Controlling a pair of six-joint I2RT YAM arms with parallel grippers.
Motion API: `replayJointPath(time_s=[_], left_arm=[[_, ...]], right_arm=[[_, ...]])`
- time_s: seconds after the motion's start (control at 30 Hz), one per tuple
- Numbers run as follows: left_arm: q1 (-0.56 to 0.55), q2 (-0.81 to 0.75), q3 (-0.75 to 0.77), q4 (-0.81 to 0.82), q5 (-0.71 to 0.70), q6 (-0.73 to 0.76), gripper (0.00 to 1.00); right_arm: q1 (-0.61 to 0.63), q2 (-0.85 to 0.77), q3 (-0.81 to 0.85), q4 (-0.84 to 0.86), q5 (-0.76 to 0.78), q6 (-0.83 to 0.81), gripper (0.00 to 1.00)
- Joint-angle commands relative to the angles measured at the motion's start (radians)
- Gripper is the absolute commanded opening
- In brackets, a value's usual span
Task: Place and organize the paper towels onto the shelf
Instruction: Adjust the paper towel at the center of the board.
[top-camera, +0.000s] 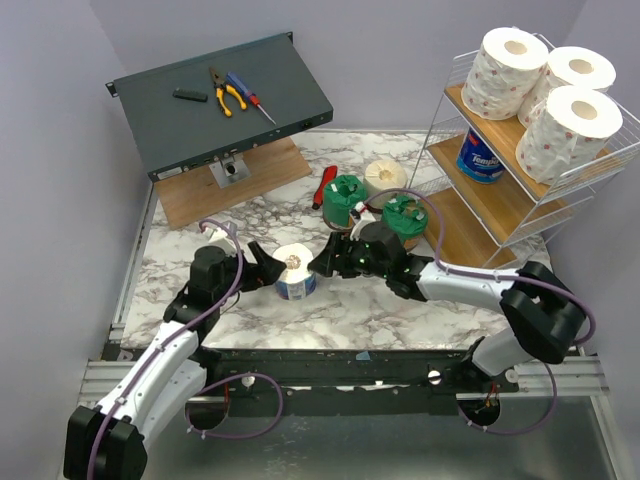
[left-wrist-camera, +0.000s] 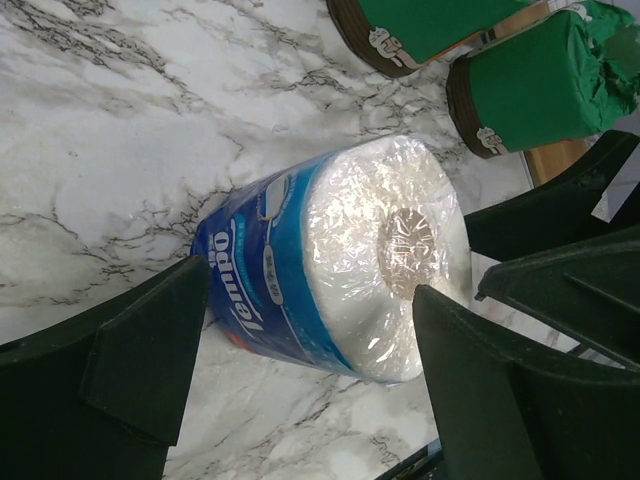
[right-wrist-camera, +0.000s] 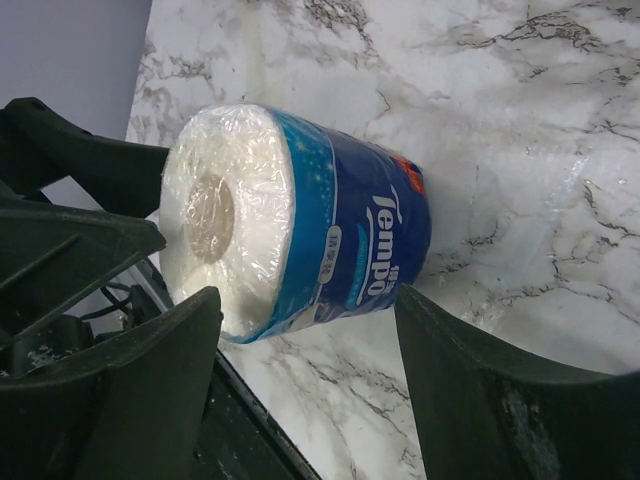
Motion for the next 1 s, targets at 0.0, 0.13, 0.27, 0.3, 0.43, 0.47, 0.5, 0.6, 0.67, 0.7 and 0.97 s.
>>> replayJointPath(time_s=[0.0, 0.13, 0.27, 0.3, 0.43, 0.47, 0.5, 0.6, 0.67, 0.7, 0.97], left_arm=[[-0.004, 0.028, -0.066, 0.133, 0.044, -0.048, 0.84], [-0.007, 0.072, -0.120, 0.242, 0.114, -0.079, 0.79], [-0.016, 0.116, -0.176, 0.367, 0.164, -0.120, 0.76], [-0.017, 0.128, -0.189, 0.401, 0.179, -0.133, 0.75], [-0.039, 0.194, -0.240, 0.580, 0.233, -0.179, 0.74], [-0.046, 0.223, -0.246, 0.619, 0.246, -0.189, 0.73], [-0.059, 0.247, -0.249, 0.664, 0.255, -0.197, 0.73], [-0.103, 0.342, -0.248, 0.796, 0.272, -0.227, 0.70], [-0.134, 0.406, -0.241, 0.889, 0.277, -0.249, 0.69], [-0.147, 0.434, -0.236, 0.940, 0.277, -0.259, 0.68], [-0.217, 0.644, -0.219, 1.261, 0.275, -0.350, 0.63]], right_arm=[[0.002, 0.061, 0.049, 0.028, -0.081, -0.026, 0.72], [0.004, 0.087, 0.084, 0.000, -0.078, -0.053, 0.69], [0.009, 0.128, 0.126, -0.037, -0.102, -0.073, 0.68], [0.015, 0.140, 0.136, -0.043, -0.108, -0.077, 0.67], [0.057, 0.157, 0.172, -0.084, -0.088, -0.106, 0.62], [0.071, 0.150, 0.180, -0.103, -0.066, -0.120, 0.62], [0.086, 0.140, 0.188, -0.121, -0.046, -0.131, 0.61], [0.132, 0.104, 0.215, -0.180, 0.026, -0.176, 0.58], [0.156, 0.087, 0.240, -0.236, 0.081, -0.204, 0.55], [0.165, 0.081, 0.254, -0.266, 0.105, -0.217, 0.53], [0.218, 0.061, 0.330, -0.460, 0.312, -0.303, 0.40]])
